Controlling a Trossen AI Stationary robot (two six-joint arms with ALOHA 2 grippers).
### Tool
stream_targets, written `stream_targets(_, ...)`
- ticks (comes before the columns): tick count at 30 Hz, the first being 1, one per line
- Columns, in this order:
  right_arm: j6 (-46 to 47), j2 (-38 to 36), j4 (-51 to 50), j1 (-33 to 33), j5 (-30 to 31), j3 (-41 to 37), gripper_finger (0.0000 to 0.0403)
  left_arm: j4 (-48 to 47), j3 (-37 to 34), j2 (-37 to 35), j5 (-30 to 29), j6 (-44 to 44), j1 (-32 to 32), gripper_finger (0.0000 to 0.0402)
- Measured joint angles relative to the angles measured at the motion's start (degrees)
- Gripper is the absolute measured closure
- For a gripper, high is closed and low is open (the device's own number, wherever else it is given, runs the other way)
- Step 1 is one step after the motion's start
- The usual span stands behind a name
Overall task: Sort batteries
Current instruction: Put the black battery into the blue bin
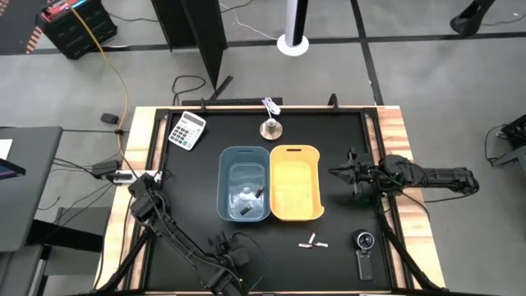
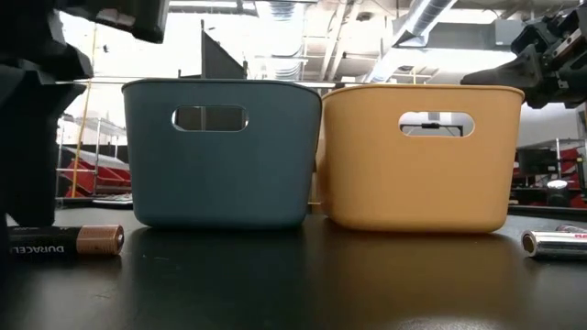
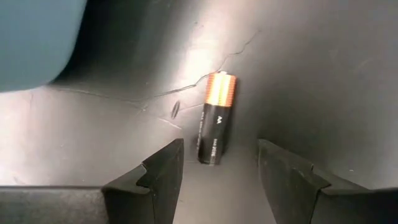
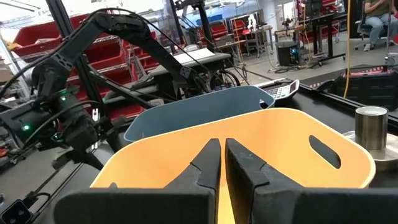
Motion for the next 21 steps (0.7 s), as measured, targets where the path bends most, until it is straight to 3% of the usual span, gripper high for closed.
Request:
stream_targets(15, 0.0, 0.0, 0.2, 0.0, 0.0, 0.0, 0.0360, 5.1, -3.2, -0.4, -0.1, 3.0, 1.1, 0.0213)
stream_targets(21, 0.0, 0.0, 0.2, 0.0, 0.0, 0.0, 0.0360, 6.3, -4.4, -0.3, 0.9, 2.6, 1.5, 0.0257)
